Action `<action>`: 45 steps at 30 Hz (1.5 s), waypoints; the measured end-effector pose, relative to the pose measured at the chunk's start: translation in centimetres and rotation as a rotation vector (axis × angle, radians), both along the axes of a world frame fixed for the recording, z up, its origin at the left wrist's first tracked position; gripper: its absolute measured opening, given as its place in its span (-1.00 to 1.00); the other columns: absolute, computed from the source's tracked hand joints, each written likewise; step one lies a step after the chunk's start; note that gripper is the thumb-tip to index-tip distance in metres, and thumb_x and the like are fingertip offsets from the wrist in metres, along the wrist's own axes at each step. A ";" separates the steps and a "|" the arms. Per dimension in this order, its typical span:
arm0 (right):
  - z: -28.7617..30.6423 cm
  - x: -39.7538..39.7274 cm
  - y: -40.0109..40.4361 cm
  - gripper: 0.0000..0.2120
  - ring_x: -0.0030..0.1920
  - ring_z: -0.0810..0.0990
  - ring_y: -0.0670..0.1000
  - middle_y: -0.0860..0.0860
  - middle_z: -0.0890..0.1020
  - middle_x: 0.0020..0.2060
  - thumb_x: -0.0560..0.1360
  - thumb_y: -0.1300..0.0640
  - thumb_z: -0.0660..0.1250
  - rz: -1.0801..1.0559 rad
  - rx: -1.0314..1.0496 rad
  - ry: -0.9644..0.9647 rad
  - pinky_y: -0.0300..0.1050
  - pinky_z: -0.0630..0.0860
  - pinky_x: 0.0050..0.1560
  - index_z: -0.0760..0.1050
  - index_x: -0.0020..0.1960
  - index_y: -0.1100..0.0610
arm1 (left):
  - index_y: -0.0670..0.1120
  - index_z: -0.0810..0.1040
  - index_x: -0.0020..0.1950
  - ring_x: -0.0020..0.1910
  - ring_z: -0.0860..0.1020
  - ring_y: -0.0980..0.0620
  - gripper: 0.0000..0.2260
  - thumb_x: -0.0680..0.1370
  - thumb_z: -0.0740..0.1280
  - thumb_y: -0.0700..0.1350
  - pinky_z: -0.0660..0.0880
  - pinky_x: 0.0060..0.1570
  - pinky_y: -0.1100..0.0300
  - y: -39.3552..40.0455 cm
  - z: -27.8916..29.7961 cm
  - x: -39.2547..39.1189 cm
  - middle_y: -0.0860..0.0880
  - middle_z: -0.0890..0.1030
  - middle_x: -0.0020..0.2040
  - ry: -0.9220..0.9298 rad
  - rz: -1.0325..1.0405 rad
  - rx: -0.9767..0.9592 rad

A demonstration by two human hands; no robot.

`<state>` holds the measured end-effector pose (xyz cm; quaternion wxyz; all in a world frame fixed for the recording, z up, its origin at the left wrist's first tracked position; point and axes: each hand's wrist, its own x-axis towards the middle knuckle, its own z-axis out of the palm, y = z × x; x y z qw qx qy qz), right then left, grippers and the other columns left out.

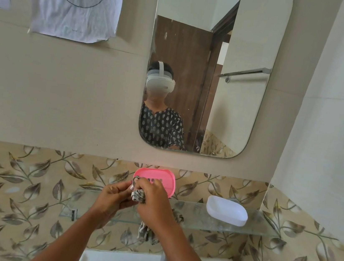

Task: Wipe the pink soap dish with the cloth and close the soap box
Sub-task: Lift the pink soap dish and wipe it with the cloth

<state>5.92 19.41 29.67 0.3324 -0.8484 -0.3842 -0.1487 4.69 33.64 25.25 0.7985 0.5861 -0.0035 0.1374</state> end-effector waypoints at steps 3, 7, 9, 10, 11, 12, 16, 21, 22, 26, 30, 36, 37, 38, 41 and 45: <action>0.6 0.8 0.1 -0.69 -0.15 0.46 0.06 0.08 0.45 -0.09 0.42 0.37 0.30 -0.058 0.018 0.016 -0.15 0.44 -0.31 0.47 0.07 0.04 | -0.20 0.59 0.20 -0.08 0.67 -0.07 -0.74 0.56 0.23 -0.33 0.63 -0.07 0.14 0.2 -0.1 0.2 -0.25 0.67 0.02 0.019 -0.022 0.037; 0.8 1.4 0.2 -0.72 -0.12 0.48 0.04 0.06 0.49 -0.06 0.43 0.32 0.36 -0.091 0.056 0.028 -0.25 0.44 -0.30 0.47 0.05 0.03 | -0.22 0.58 0.21 -0.10 0.67 -0.08 -0.75 0.56 0.25 -0.30 0.62 -0.06 0.14 0.3 -0.4 0.2 -0.30 0.66 0.01 0.037 -0.035 0.068; 0.4 1.2 0.4 -0.74 -0.14 0.47 0.05 0.06 0.48 -0.10 0.44 0.32 0.35 -0.067 0.036 0.025 -0.18 0.45 -0.30 0.46 0.02 0.03 | -0.19 0.60 0.17 -0.12 0.67 -0.07 -0.74 0.56 0.22 -0.34 0.63 -0.08 0.14 0.3 -0.4 0.2 -0.28 0.67 0.00 0.035 -0.035 0.047; 0.3 1.0 0.3 -0.74 -0.14 0.46 0.06 0.07 0.47 -0.11 0.44 0.33 0.33 -0.053 0.031 0.023 -0.13 0.45 -0.29 0.46 0.02 0.03 | -0.18 0.61 0.15 -0.15 0.68 -0.06 -0.73 0.56 0.20 -0.36 0.63 -0.11 0.15 0.1 -0.1 0.1 -0.27 0.68 -0.03 0.035 -0.029 0.020; 0.2 0.9 0.3 -0.73 -0.14 0.45 0.07 0.08 0.46 -0.12 0.43 0.34 0.30 -0.042 0.024 0.016 -0.10 0.43 -0.28 0.46 0.03 0.04 | -0.17 0.62 0.11 -0.19 0.68 -0.05 -0.73 0.56 0.19 -0.37 0.64 -0.15 0.16 0.0 0.2 0.0 -0.25 0.69 -0.06 0.041 -0.017 -0.009; 0.1 0.7 0.3 -0.72 -0.13 0.45 0.08 0.09 0.46 -0.12 0.42 0.36 0.28 -0.035 0.020 0.007 -0.08 0.40 -0.28 0.46 0.03 0.05 | -0.19 0.62 0.07 -0.23 0.67 -0.04 -0.77 0.58 0.19 -0.33 0.63 -0.20 0.17 -0.1 0.5 0.0 -0.24 0.68 -0.10 0.047 -0.004 -0.024; -0.4 0.2 0.1 -0.69 -0.14 0.42 0.09 0.08 0.42 -0.15 0.38 0.40 0.24 -0.013 -0.001 -0.014 -0.18 0.28 -0.35 0.46 0.02 0.09 | -0.22 0.64 -0.08 -0.26 0.63 -0.06 -0.73 0.61 0.20 -0.12 0.61 -0.28 0.16 -0.3 0.8 -0.1 -0.21 0.63 -0.20 0.069 0.054 -0.021; -1.3 -0.7 0.0 -0.67 -0.19 0.40 0.04 0.05 0.39 -0.12 0.37 0.43 0.25 0.040 -0.061 -0.017 -0.33 0.19 -0.36 0.43 0.00 0.07 | -0.21 0.62 -0.23 -0.45 0.52 0.03 -0.77 0.55 0.28 -0.16 0.52 -0.45 0.23 -0.5 0.9 -0.5 -0.13 0.56 -0.38 0.032 0.090 -0.020; -1.4 -0.8 -0.1 -0.66 -0.20 0.40 0.02 0.04 0.38 -0.11 0.37 0.43 0.25 0.036 -0.066 -0.025 -0.34 0.18 -0.36 0.42 0.01 0.06 | -0.21 0.62 -0.23 -0.47 0.52 0.04 -0.79 0.54 0.29 -0.16 0.51 -0.47 0.24 -0.5 1.0 -0.6 -0.12 0.56 -0.40 0.024 0.083 -0.016; -1.7 -1.2 -0.5 -0.67 -0.20 0.38 0.03 0.03 0.36 -0.14 0.37 0.43 0.26 0.002 -0.072 -0.080 -0.21 0.24 -0.32 0.42 0.04 0.10 | -0.19 0.63 -0.23 -0.50 0.54 0.07 -0.80 0.54 0.30 -0.17 0.50 -0.48 0.28 -0.7 0.9 -0.7 -0.06 0.60 -0.45 0.013 0.088 -0.037; -2.8 -1.2 -0.6 -0.69 -0.20 0.45 0.05 0.08 0.43 -0.11 0.39 0.40 0.30 -0.079 -0.051 -0.123 -0.22 0.34 -0.29 0.41 0.03 0.09 | -0.21 0.65 0.00 -0.36 0.66 0.02 -0.80 0.47 0.34 -0.14 0.60 -0.35 0.22 -0.6 0.9 -0.7 -0.15 0.70 -0.26 0.016 0.059 -0.048; -3.1 -0.9 -1.0 -0.67 -0.15 0.46 0.01 0.09 0.49 -0.06 0.43 0.37 0.31 -0.217 0.051 -0.151 -0.25 0.45 -0.22 0.46 0.14 0.12 | -0.23 0.61 0.10 -0.26 0.69 -0.04 -0.77 0.52 0.30 -0.16 0.63 -0.25 0.19 -0.2 0.6 -0.5 -0.21 0.71 -0.18 0.008 0.047 -0.088; -3.2 -0.9 -1.0 -0.67 -0.14 0.47 0.01 0.10 0.51 -0.06 0.43 0.37 0.32 -0.233 0.071 -0.151 -0.22 0.48 -0.20 0.47 0.14 0.13 | -0.22 0.60 0.12 -0.24 0.70 -0.05 -0.77 0.52 0.29 -0.17 0.63 -0.25 0.19 -0.2 0.5 -0.4 -0.21 0.71 -0.16 0.002 0.047 -0.090; -3.3 -1.0 -1.0 -0.69 -0.14 0.47 0.02 0.10 0.53 -0.08 0.42 0.37 0.33 -0.238 0.085 -0.151 -0.20 0.48 -0.20 0.48 0.13 0.14 | -0.22 0.60 0.12 -0.23 0.70 -0.05 -0.77 0.52 0.29 -0.17 0.63 -0.24 0.19 -0.2 0.4 -0.4 -0.22 0.71 -0.16 0.000 0.043 -0.089; -3.4 -1.5 -0.4 -0.74 -0.17 0.37 0.01 0.09 0.54 -0.17 0.39 0.39 0.33 -0.207 0.075 -0.168 -0.18 0.33 -0.24 0.48 0.04 0.17 | -0.22 0.61 0.08 -0.28 0.69 -0.02 -0.79 0.52 0.28 -0.17 0.63 -0.28 0.21 -0.2 0.5 -0.5 -0.20 0.71 -0.21 -0.006 0.032 -0.076; -3.2 -2.3 0.3 -0.78 -0.19 0.34 0.00 0.02 0.39 -0.19 0.40 0.39 0.26 -0.119 0.049 -0.125 -0.20 0.24 -0.24 0.43 -0.04 0.13 | -0.29 0.62 0.10 -0.26 0.66 -0.06 -0.68 0.45 0.34 -0.11 0.63 -0.24 0.16 0.0 0.3 -0.3 -0.31 0.65 -0.07 -0.004 0.013 -0.039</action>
